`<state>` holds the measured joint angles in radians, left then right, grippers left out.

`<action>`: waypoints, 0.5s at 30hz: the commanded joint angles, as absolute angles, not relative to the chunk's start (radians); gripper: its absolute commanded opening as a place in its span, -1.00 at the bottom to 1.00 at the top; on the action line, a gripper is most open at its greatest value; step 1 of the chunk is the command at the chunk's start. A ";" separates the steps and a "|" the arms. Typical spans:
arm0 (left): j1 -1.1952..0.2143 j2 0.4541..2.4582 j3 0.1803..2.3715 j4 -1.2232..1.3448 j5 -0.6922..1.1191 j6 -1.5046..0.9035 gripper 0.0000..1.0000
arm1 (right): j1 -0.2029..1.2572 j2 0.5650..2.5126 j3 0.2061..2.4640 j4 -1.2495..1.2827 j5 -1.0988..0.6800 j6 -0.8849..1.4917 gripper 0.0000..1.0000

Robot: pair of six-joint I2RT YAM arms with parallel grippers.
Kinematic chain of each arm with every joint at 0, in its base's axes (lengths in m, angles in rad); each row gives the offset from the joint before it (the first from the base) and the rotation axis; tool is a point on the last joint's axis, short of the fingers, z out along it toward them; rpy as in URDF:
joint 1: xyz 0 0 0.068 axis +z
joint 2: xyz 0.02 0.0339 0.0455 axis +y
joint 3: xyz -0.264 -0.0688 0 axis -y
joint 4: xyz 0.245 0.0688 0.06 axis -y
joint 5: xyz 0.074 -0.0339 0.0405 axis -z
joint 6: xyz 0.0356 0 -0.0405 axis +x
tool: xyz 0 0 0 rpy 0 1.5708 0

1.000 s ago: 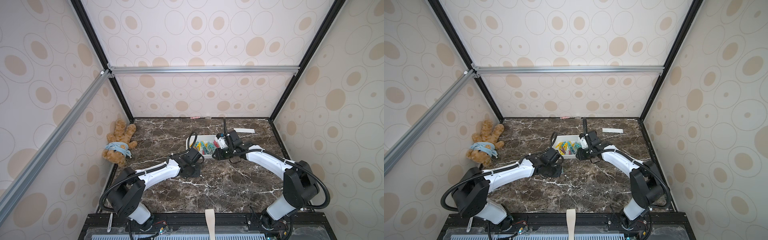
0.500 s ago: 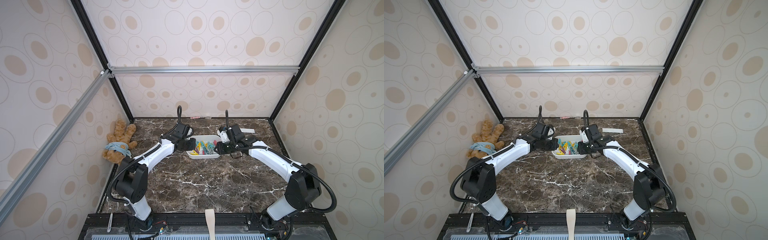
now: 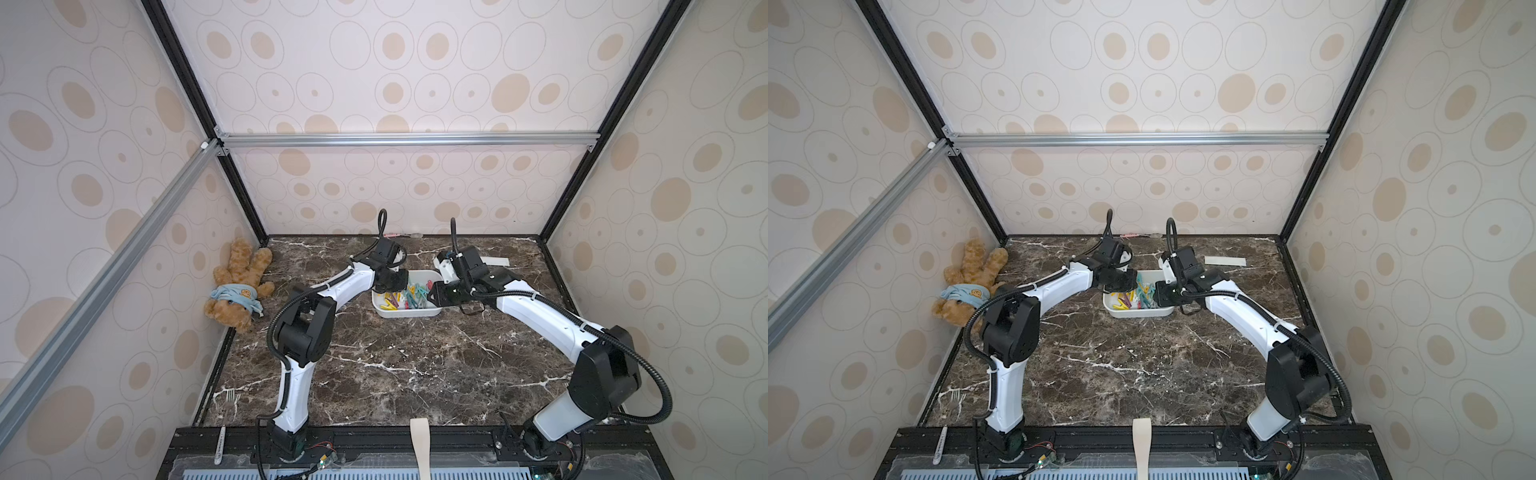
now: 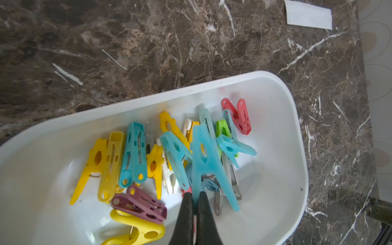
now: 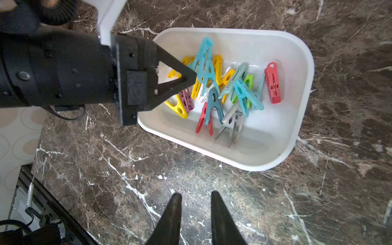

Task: Put the clothespins into the storage box
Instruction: Place the clothespin in the storage box.

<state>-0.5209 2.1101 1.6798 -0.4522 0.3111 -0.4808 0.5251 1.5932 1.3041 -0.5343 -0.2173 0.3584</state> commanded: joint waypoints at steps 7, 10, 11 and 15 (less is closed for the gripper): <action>-0.556 2.189 1.817 -0.526 0.263 -0.497 -1.00 | 0.531 1.603 1.278 -0.495 -0.234 0.330 -0.44; -0.558 2.196 1.837 -0.536 0.259 -0.505 -0.95 | 0.529 1.595 1.266 -0.494 -0.225 0.317 -0.42; -0.559 2.196 1.844 -0.542 0.256 -0.506 -0.93 | 0.529 1.593 1.265 -0.496 -0.222 0.312 -0.41; -0.560 2.195 1.863 -0.560 0.246 -0.508 -0.76 | 0.529 1.581 1.255 -0.496 -0.209 0.304 -0.40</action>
<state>-0.5571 2.1883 1.8111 -0.5190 0.2676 -0.4999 0.5255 1.5978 1.2743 -0.4984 -0.2268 0.3244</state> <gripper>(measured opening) 0.102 0.301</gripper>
